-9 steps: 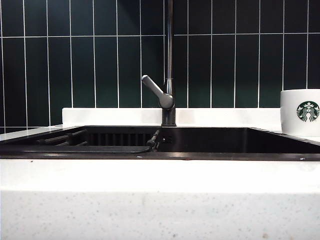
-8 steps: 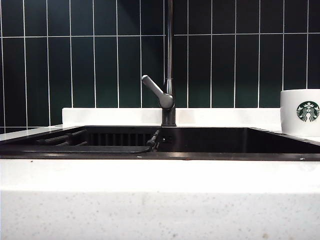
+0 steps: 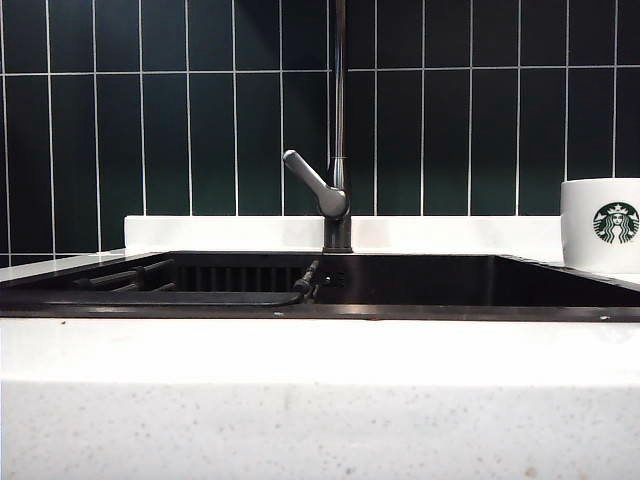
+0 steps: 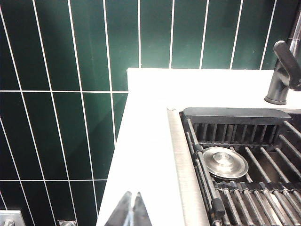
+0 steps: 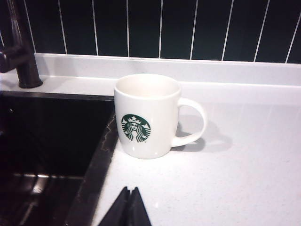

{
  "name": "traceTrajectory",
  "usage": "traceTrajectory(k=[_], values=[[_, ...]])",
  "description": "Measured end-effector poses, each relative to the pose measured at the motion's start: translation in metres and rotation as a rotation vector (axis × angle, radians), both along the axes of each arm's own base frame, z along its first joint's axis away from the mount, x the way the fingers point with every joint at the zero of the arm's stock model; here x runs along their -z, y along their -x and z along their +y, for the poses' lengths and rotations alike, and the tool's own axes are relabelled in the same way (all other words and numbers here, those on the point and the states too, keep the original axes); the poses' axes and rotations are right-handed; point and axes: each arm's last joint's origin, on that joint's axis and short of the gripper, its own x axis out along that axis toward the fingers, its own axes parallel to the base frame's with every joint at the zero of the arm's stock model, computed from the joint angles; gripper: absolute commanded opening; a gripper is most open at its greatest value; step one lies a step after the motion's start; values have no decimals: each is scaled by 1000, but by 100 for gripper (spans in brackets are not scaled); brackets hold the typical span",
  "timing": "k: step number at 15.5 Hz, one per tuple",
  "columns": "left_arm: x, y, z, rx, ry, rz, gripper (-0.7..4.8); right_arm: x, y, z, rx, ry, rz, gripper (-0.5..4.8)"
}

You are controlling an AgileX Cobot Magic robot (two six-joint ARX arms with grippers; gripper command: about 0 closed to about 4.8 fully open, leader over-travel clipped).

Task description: Pick up the mug next to the sink, go to the faucet to get some water, pour the water into the sink, and finally put the mug back to its place.

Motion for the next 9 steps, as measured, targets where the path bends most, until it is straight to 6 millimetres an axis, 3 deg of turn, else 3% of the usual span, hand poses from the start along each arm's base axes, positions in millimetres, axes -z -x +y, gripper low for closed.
traceTrajectory(k=[3,4,5,6,9], values=[[-1,0,0,10,111,3,-5,-5,1,-2,70,-118,-5,-2],[-7,1,-1,33,140,-9,-5,-20,5,-3,99,-152,-38,-2],[-20,5,-3,104,126,-46,-4,-50,14,-4,119,-169,-123,-2],[-29,7,-4,161,85,-79,-4,-64,17,-4,122,-165,-134,-2],[-42,10,-6,230,15,-103,-1,-80,14,-4,131,-103,-23,-2]])
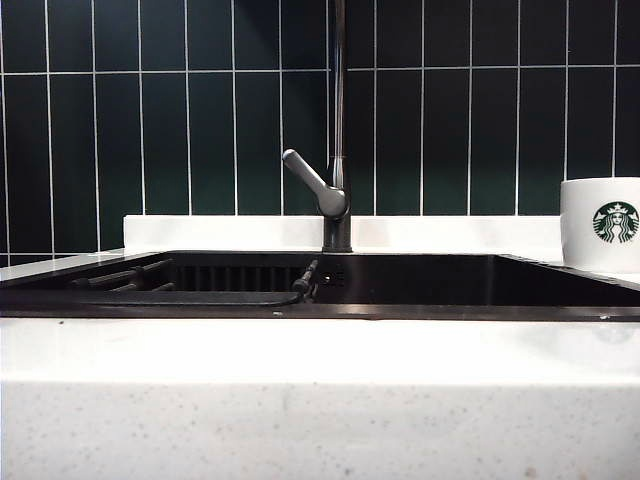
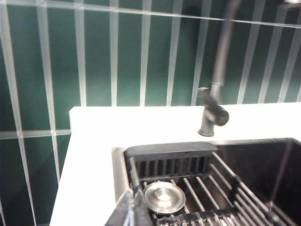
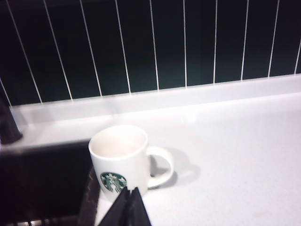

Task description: Pick up the mug next to the sink, go to the faucet to get some water, pour the water into the sink, and finally put the mug back to its place.

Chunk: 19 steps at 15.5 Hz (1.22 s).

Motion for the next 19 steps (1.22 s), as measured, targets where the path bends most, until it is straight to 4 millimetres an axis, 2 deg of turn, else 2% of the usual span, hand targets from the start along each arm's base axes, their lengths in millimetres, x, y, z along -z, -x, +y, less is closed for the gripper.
traceTrajectory(k=[2,4,7,9,10,11,12,14,16,17,18,19], values=[[-10,-7,-1,17,-30,38,-1,-17,-7,0,0,23,29,-2],[-25,-17,-1,14,-66,62,-3,-24,-20,0,0,29,90,-2],[-65,-57,-2,29,-118,73,-4,-16,-50,-3,48,73,260,0],[-74,-85,-3,50,-120,144,-1,-7,-65,-11,90,99,338,1],[-75,-99,-4,78,-121,172,15,-4,-70,-14,107,99,353,37],[-75,-111,-4,103,-122,179,47,-4,-72,-14,111,99,353,110],[-71,-121,-5,124,-122,198,57,-6,-74,-14,110,104,322,158],[-62,-138,-6,133,-122,218,57,-7,-83,-15,113,105,291,173],[-41,-159,-7,137,-119,273,56,0,-102,-18,117,104,287,173],[-31,-169,-7,139,-116,305,57,5,-111,-18,114,104,302,195],[-23,-178,-7,143,-114,345,57,11,-118,-19,111,103,322,241],[-20,-187,-8,160,-112,365,57,20,-128,-20,110,102,349,252]])
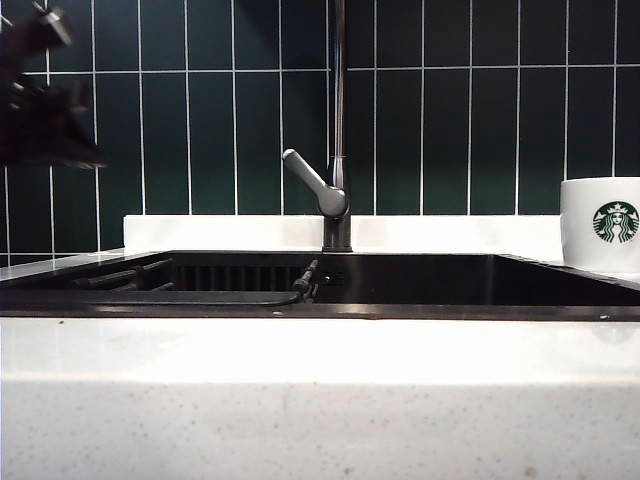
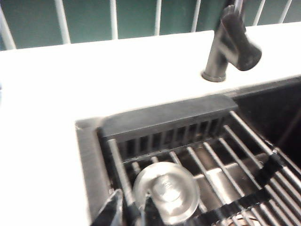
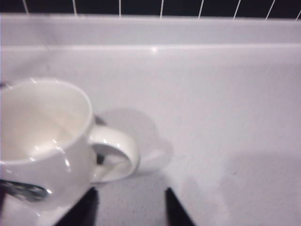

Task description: Pick up the mug next to the sink, go to the faucet to get some water, pour the water into the sink, and finally put the mug back to its place.

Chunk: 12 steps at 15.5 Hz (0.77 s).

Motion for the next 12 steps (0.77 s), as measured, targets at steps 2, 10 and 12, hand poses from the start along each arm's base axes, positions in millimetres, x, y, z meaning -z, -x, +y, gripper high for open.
traceTrajectory(k=[2,10,12], values=[[0,-14,-1,7,2,-23,58,17,-15,-1,1,-5,49,252],[-15,-47,-5,32,38,-180,58,45,-47,-11,27,2,-14,252],[-11,-53,-7,37,81,-199,58,51,-53,-12,24,4,-38,252]])
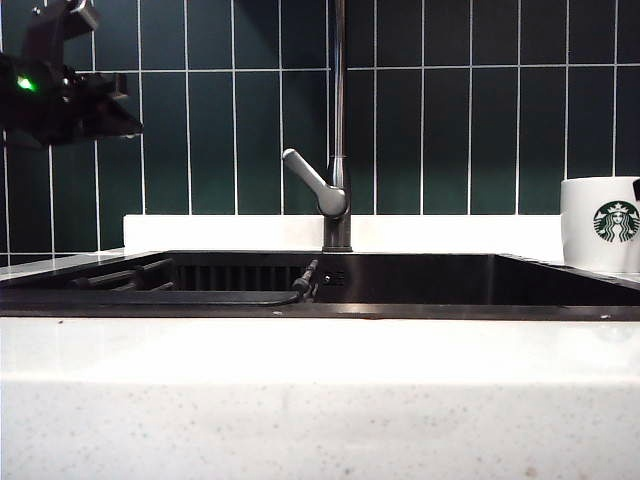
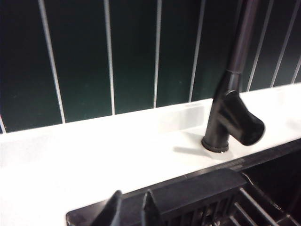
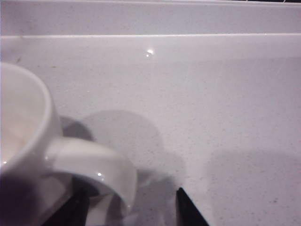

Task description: Pick up the mug next to the sink, go to the faucet to get some water, pour the water into the sink, and finally put the mug back to its place.

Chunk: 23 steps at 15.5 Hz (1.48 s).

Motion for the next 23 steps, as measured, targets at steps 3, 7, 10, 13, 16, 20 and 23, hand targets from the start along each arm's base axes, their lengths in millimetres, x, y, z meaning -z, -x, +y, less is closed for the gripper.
traceTrajectory(k=[3,7,10,13,16,20,23], values=[[12,-5,-2,38,12,47,58,5,-4,-2,2,0,-10,252],[12,-6,-5,58,14,37,58,8,-10,-7,-1,-5,-14,252],[12,-6,-6,77,18,39,57,6,-14,-14,-5,-7,-42,252],[12,-6,-6,105,24,43,57,5,-15,-17,-12,-8,-56,251],[12,-5,-7,141,25,43,57,8,-17,-18,-10,-10,-45,211],[12,-5,-8,154,27,46,57,10,-18,-18,-10,-12,-36,112],[12,-5,-8,162,27,46,57,10,-18,-17,-19,-11,-36,79]])
